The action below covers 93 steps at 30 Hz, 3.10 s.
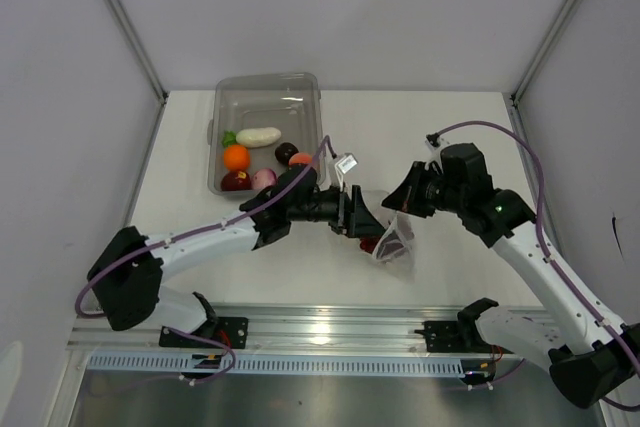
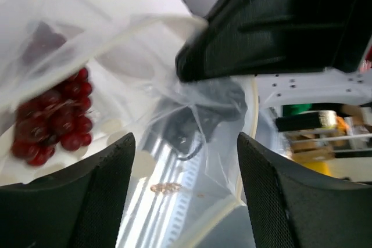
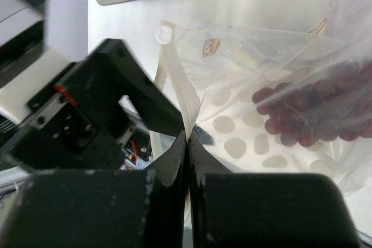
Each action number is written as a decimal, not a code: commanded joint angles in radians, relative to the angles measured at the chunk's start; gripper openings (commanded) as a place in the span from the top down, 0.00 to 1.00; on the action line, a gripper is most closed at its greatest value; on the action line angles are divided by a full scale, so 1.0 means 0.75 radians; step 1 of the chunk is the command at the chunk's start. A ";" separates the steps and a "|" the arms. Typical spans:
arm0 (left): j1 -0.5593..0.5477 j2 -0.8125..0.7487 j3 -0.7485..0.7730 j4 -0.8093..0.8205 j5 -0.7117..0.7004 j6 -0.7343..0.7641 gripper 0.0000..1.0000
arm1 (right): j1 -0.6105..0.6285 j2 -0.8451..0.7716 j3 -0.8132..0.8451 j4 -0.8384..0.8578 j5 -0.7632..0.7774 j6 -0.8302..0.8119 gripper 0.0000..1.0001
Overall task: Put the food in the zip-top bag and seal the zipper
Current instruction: Place the fake fruit in the zipper food storage bag, then pick up the fake vegetable from the bin.
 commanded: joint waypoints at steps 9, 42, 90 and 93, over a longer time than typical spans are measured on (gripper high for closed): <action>0.007 -0.337 0.000 -0.404 -0.393 0.305 0.23 | -0.035 -0.052 0.045 -0.053 0.088 -0.065 1.00; 0.747 0.604 1.166 -0.951 -0.839 0.419 0.01 | -0.037 0.018 0.076 -0.137 0.213 -0.218 1.00; 0.847 1.175 1.634 -1.472 -0.669 1.989 0.01 | -0.055 -0.058 -0.141 -0.096 -0.088 -0.441 1.00; 0.858 1.193 1.605 -1.462 -0.688 2.013 0.04 | -0.053 -0.062 -0.149 -0.094 -0.100 -0.447 1.00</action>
